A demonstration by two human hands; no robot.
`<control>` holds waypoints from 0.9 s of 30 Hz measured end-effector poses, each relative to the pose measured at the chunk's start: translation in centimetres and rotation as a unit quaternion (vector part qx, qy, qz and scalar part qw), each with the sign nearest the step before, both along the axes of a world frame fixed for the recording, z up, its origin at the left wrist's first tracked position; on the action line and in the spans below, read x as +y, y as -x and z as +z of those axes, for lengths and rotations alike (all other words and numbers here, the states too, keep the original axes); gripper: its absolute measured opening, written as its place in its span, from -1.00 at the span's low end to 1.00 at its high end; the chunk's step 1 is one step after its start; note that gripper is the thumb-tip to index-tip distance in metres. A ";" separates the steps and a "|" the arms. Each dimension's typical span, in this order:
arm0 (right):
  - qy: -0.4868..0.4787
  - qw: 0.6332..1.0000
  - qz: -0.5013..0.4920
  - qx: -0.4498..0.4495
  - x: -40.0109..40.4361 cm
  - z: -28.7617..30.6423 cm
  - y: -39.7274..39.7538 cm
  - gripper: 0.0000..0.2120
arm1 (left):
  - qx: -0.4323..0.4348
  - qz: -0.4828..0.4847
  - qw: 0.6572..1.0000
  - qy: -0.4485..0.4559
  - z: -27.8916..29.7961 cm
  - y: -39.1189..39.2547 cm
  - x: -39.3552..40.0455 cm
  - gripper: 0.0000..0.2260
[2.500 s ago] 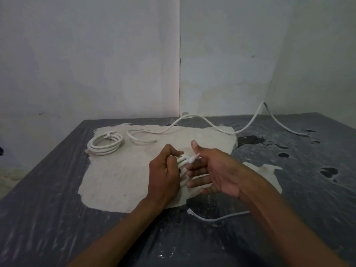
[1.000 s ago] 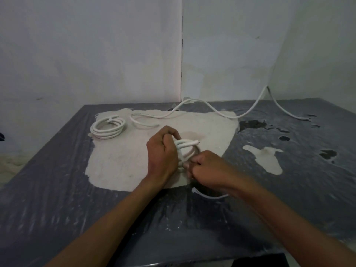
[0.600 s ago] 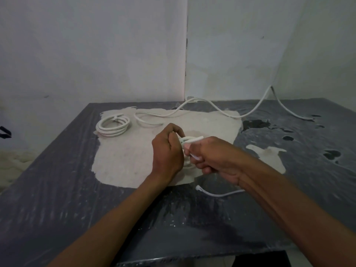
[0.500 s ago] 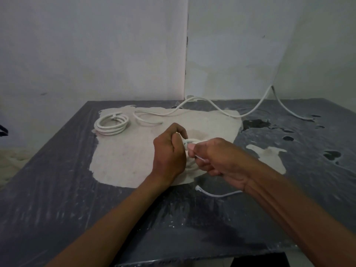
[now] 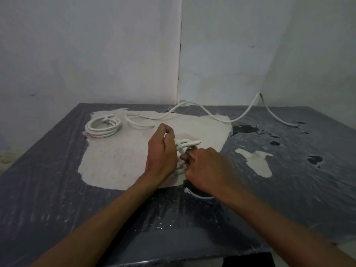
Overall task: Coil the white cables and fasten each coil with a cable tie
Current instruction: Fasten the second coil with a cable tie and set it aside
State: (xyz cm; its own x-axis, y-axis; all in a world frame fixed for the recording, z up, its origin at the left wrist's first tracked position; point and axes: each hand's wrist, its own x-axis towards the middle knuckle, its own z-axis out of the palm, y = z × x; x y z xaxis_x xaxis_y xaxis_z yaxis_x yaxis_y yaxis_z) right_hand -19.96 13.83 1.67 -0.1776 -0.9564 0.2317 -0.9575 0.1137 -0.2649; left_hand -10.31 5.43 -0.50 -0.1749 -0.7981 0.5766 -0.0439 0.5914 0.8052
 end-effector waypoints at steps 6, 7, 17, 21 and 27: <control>0.025 0.997 0.006 -0.079 0.0 0.8 0.9 -0.64 | -0.001 -0.111 0.992 -0.052 -0.2 -1.3 -0.1 -0.87; 0.027 0.993 0.004 -0.116 -0.2 1.1 1.1 -0.65 | -0.007 -0.110 0.993 -0.038 -0.1 -1.4 -0.1 -0.86; -0.090 0.914 -0.003 -0.395 -1.5 4.2 0.8 -0.68 | -0.002 -0.096 0.991 -0.093 -1.0 -1.3 0.2 -0.61; -0.091 0.894 0.009 -0.438 -1.6 4.8 0.5 -0.70 | -0.021 -0.075 0.990 -0.114 -1.0 -1.0 0.3 -0.47; -0.053 0.920 0.009 -0.387 -1.2 4.1 0.8 -0.68 | 0.045 -0.099 0.982 -0.154 -0.2 -0.8 0.7 -0.48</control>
State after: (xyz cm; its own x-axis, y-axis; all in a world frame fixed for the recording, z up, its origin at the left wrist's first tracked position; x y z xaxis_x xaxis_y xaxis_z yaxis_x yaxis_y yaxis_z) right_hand -20.77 12.65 5.72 -0.2339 -0.9708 -0.0534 -0.4881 0.1648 -0.8571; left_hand -9.48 6.11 -0.73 -0.3049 -0.8921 0.3335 0.1266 0.3091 0.9426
